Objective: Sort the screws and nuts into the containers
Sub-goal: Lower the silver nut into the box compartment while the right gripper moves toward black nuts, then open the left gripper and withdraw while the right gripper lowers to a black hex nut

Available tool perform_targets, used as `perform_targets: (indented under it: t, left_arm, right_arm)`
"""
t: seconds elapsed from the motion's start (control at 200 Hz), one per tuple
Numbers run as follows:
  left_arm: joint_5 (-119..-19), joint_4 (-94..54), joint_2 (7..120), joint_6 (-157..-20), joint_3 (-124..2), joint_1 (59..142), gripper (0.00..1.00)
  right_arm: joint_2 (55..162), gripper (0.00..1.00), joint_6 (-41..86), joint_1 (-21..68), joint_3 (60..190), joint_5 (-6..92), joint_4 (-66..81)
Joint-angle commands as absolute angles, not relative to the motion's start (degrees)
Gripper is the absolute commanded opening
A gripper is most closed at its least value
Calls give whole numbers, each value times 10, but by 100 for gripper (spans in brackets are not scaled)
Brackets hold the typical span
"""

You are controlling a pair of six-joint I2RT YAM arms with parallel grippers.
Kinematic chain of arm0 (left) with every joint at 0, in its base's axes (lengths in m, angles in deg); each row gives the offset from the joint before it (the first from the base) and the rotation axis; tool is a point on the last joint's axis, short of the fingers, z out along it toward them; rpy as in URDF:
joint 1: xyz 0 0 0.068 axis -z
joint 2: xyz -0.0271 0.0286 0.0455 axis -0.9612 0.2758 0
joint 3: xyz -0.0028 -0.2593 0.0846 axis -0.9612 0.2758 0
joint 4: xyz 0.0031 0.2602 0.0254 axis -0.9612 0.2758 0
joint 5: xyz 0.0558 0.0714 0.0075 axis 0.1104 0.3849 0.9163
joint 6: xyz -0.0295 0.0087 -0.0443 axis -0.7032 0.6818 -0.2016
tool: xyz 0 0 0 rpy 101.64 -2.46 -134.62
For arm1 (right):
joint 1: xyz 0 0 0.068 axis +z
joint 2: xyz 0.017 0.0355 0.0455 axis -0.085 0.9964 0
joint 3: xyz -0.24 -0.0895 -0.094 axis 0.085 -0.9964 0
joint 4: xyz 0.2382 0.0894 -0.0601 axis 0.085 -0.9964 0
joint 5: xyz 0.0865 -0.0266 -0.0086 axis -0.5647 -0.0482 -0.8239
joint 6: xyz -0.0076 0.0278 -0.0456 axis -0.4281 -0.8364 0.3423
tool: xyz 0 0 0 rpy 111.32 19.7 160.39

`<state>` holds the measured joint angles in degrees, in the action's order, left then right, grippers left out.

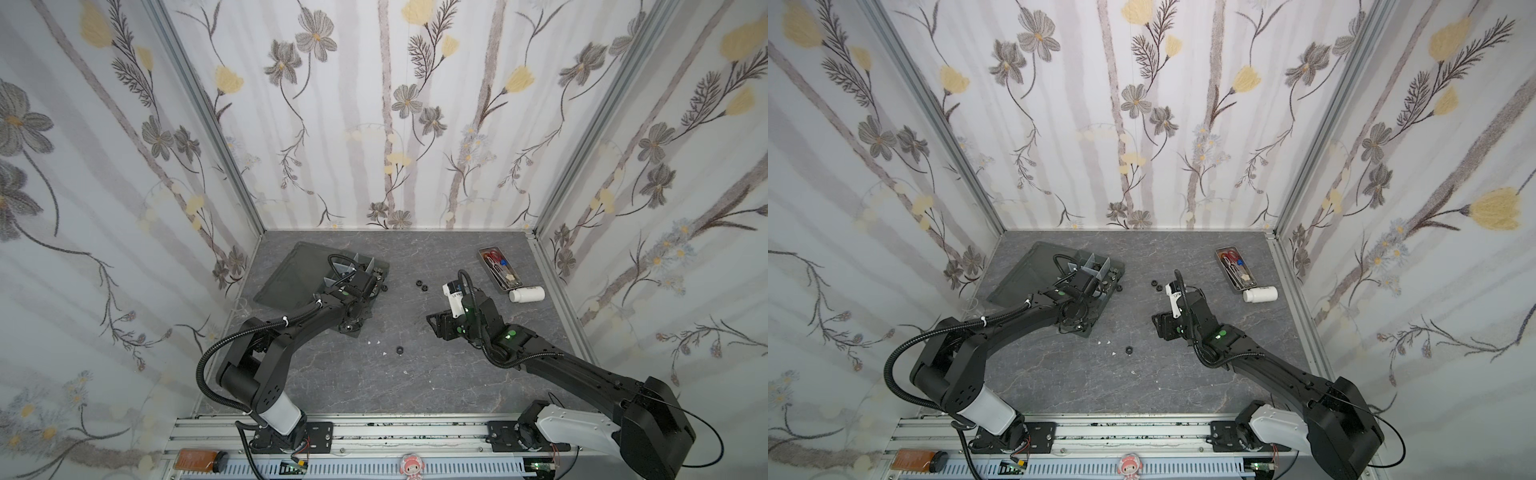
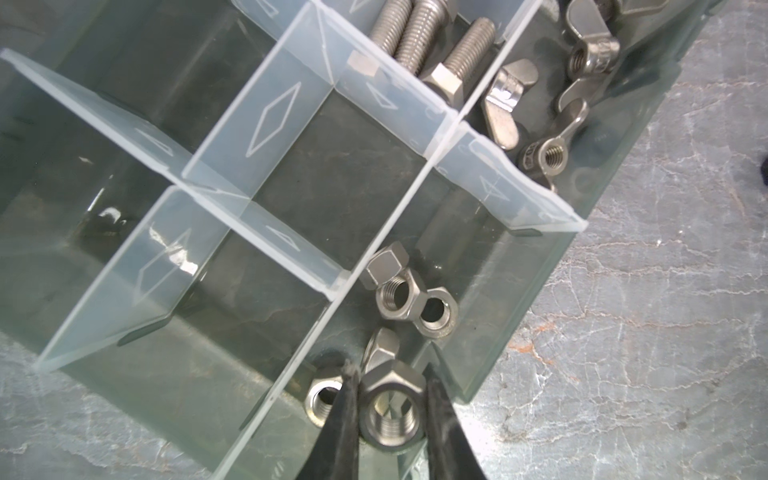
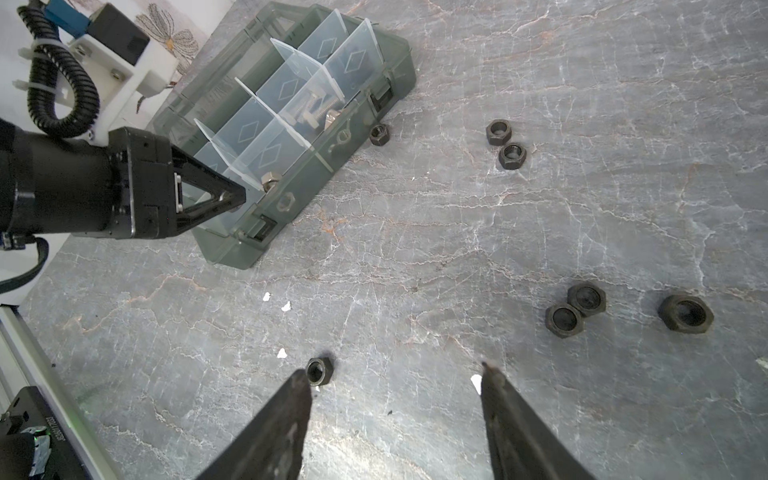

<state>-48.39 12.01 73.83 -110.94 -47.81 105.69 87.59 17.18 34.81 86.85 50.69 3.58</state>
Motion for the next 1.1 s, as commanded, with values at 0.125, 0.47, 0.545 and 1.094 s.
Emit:
perform_targets:
  t: [0.125, 0.47, 0.545, 1.094]
  left_arm:
    - [-481, 113, 749, -1101, -496, 1057, 39]
    - [-463, 131, 697, -1097, -507, 1056, 65]
    - [-457, 132, 666, -1094, -503, 1056, 72]
    - [-445, 139, 447, -1065, -456, 1054, 100]
  right_arm:
    - [858, 66, 164, 347, 858, 517, 37]
    - [868, 67, 169, 348, 870, 515, 1]
    - [872, 66, 168, 349, 872, 515, -9]
    - [982, 64, 125, 475, 937, 583, -45]
